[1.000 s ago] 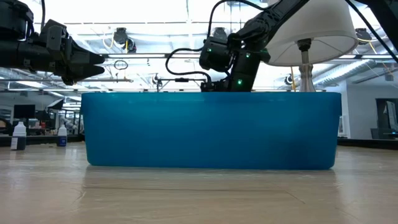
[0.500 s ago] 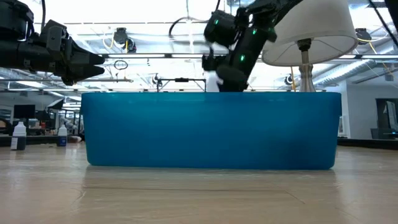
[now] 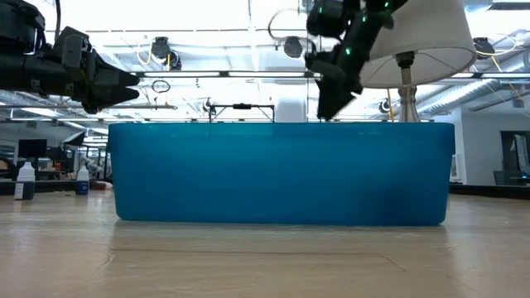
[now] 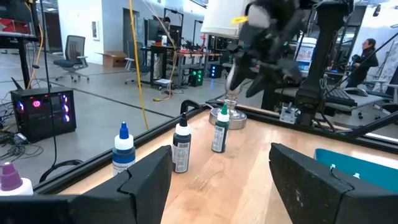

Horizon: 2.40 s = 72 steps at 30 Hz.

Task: Pick & Place food coloring
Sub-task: Put the large green food coloring bottle into the blue bin

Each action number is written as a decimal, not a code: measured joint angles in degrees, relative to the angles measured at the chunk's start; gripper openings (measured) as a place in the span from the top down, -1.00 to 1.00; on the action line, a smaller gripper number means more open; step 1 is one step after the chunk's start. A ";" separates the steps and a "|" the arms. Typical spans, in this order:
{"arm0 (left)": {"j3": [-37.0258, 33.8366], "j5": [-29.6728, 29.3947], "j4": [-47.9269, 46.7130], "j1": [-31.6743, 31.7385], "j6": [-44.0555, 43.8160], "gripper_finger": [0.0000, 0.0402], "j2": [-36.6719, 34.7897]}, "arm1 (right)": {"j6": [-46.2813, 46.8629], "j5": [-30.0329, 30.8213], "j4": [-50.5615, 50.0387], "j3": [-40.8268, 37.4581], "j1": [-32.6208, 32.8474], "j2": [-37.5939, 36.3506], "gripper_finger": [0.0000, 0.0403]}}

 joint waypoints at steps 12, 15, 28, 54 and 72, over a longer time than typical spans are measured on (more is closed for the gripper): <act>0.01 0.00 -0.02 0.00 0.04 -0.34 0.00 | -0.77 -4.66 2.78 -0.04 -4.54 8.92 -0.35; 0.01 0.00 -0.02 0.01 0.04 -0.34 0.00 | -1.82 -4.63 3.68 -0.04 -4.90 10.69 -0.32; 0.01 0.02 0.01 -0.01 0.07 -0.34 0.00 | -1.86 -4.41 3.68 -0.04 -6.32 13.51 -0.16; 0.00 0.00 0.01 0.00 0.01 -0.34 0.00 | -5.26 -2.64 4.01 0.24 14.83 -0.98 0.37; -0.01 0.00 0.01 0.01 0.04 -0.34 0.00 | -0.90 1.41 5.59 4.18 32.37 11.33 0.37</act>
